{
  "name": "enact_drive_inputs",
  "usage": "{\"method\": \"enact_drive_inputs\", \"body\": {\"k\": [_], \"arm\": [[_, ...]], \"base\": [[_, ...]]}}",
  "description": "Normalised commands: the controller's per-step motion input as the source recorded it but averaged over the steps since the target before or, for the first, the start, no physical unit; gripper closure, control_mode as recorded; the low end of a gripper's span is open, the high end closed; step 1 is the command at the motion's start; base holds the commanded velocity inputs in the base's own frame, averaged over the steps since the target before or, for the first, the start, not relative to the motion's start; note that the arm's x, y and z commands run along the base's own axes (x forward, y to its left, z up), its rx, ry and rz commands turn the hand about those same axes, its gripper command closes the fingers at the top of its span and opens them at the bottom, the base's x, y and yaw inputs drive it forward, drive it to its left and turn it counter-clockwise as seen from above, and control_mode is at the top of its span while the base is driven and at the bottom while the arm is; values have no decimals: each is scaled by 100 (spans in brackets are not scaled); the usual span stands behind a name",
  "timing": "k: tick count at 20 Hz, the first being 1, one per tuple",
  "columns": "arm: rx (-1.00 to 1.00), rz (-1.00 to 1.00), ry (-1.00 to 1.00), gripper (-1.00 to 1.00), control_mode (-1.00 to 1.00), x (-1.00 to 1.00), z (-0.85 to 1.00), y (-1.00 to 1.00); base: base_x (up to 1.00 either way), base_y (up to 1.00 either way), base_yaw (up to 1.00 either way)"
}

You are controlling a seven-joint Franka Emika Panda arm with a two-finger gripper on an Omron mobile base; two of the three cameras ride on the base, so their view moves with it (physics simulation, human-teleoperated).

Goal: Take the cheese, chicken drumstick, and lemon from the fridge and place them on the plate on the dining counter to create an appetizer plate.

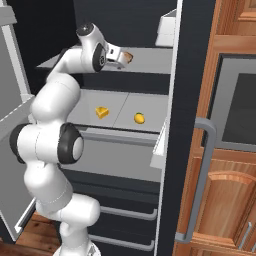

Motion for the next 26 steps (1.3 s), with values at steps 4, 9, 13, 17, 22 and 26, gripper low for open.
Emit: {"method": "enact_drive_inputs", "body": {"k": [4, 9, 13, 17, 22, 26], "arm": [[0, 0, 0, -100, -100, 51, 0, 0], [0, 0, 0, -100, -100, 38, 0, -1], [0, 0, 0, -100, -100, 28, -8, 0], [0, 0, 0, -100, -100, 20, -15, 0], [0, 0, 0, 100, -100, 4, -22, 0], [0, 0, -1, 100, -100, -3, -20, 0]], "base": [[0, 0, 0], [0, 0, 0], [0, 0, 0], [0, 0, 0], [0, 0, 0], [0, 0, 0]]}}
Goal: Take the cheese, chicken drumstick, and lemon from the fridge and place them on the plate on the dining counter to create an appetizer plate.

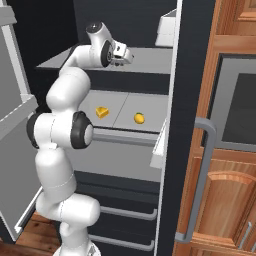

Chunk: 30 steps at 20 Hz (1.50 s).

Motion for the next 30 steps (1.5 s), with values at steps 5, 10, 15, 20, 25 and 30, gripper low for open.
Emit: {"method": "enact_drive_inputs", "body": {"k": [5, 10, 15, 20, 25, 30], "arm": [[0, 0, -5, 100, -100, -14, -9, 0], [-1, 0, -20, 100, -100, -87, 0, 9], [0, 0, -11, 100, -100, -100, -3, 9], [0, 0, -1, 100, -100, -100, -9, 9], [0, 0, 2, 100, -100, -100, -18, 5], [0, 0, 22, 100, -100, -100, -38, 2]], "base": [[0, 0, 0], [0, 0, 0], [0, 0, 0], [0, 0, 0], [0, 0, 0], [0, 0, 0]]}}
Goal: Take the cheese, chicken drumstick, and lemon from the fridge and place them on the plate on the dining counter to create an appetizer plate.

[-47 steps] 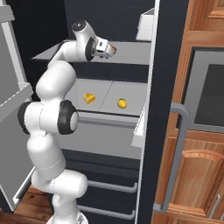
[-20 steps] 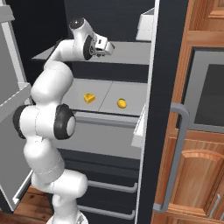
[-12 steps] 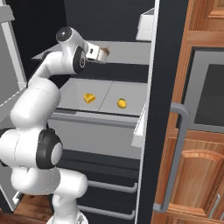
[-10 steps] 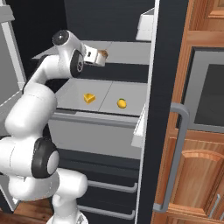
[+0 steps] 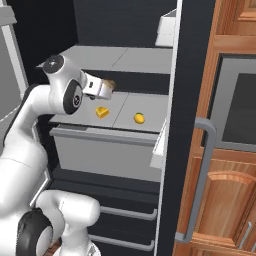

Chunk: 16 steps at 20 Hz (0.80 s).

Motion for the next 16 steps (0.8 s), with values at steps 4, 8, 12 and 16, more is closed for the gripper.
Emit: {"method": "enact_drive_inputs", "body": {"k": [4, 8, 12, 16], "arm": [[4, 0, 45, 100, -100, -96, -44, 1], [6, 0, 52, 100, -100, -54, -59, -1], [0, 0, 5, 100, 100, -6, -7, 0], [0, 0, 0, 100, 100, 0, 0, 0]], "base": [[0, 0, 0], [0, 0, 0], [-52, 7, 0], [-100, 50, -4]]}}
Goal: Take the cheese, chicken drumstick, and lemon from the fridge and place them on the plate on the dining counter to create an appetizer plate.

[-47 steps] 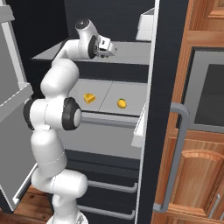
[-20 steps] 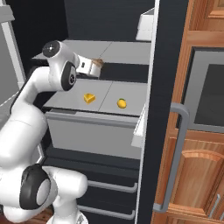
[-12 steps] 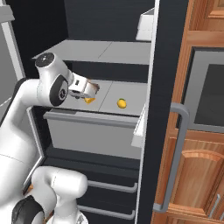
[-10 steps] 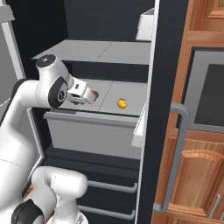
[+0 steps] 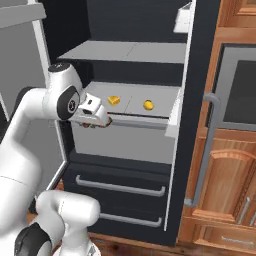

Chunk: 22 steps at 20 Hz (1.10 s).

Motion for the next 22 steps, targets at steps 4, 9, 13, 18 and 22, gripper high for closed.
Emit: {"method": "enact_drive_inputs", "body": {"k": [4, 9, 13, 18, 22], "arm": [[0, 0, 0, 100, 100, 0, 0, 0], [0, 0, 0, 100, 100, 0, 0, 0], [0, 0, 0, 100, 100, 0, 0, 0], [0, 0, 0, 100, 100, 0, 0, 0], [0, 0, 0, 100, 100, 0, 0, 0]], "base": [[-100, 29, -44], [-61, 0, -84], [-56, 0, -86], [-35, -5, -86], [18, -18, -76]]}}
